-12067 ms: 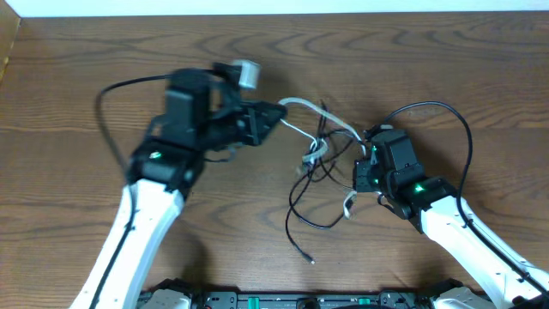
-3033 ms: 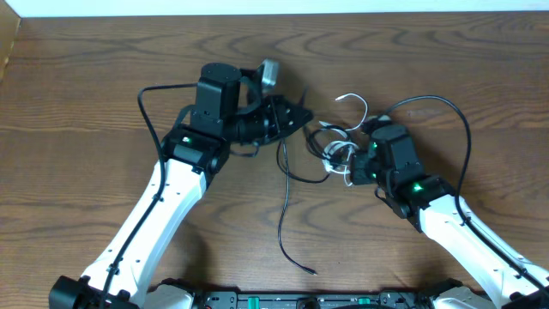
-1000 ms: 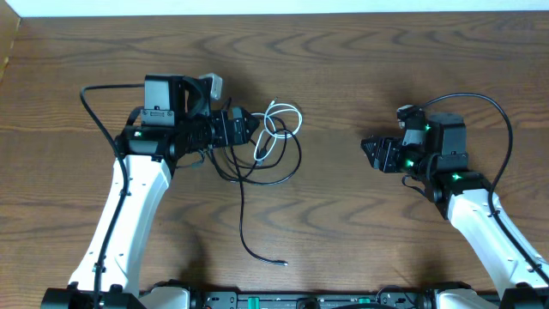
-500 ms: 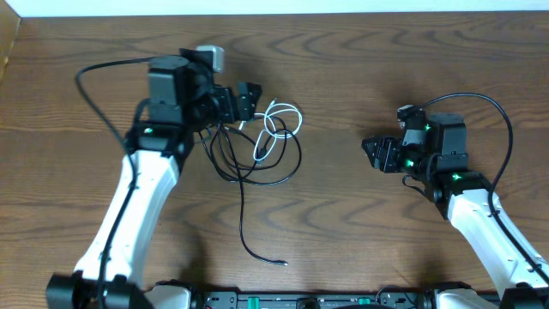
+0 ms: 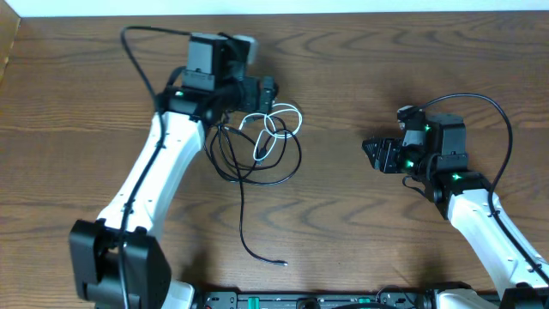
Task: Untangle cables
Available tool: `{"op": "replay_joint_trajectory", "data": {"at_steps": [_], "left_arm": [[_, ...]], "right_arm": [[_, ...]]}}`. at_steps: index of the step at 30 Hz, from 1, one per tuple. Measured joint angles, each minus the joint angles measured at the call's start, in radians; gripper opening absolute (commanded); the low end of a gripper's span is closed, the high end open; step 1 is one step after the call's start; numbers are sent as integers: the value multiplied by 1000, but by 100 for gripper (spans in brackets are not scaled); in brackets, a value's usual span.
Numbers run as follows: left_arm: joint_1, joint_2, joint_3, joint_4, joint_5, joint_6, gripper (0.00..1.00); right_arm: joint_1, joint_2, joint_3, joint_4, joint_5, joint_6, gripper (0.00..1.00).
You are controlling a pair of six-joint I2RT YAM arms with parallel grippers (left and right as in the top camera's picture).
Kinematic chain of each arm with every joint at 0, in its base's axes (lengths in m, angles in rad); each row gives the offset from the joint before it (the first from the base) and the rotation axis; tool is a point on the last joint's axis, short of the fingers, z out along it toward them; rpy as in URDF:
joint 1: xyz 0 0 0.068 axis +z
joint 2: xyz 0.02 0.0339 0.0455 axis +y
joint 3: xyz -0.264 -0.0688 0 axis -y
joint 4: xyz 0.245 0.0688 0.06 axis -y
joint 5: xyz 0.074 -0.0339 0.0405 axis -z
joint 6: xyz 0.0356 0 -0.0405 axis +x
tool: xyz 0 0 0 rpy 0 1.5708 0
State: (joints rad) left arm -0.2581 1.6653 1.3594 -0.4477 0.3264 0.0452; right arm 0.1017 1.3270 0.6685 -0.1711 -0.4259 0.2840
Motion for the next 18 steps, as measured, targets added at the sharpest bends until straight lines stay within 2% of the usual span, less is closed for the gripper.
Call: {"op": "replay_joint_trajectory", "data": {"at_steps": [8,10,14,18], "left_arm": [[-82,209,1,-13,-13,152,97],[-95,245,1,-10,-16,179,93],[-104,287,1,53,-43,208,91],[-103,329,1,105,-71,222,82]], "right_arm": [[0,0,0,-8,4,0,56],[0,0,0,-9,4,0,56],[0,0,0,-10,4,0,56],[0,0,0,-15,5,0,56]]}}
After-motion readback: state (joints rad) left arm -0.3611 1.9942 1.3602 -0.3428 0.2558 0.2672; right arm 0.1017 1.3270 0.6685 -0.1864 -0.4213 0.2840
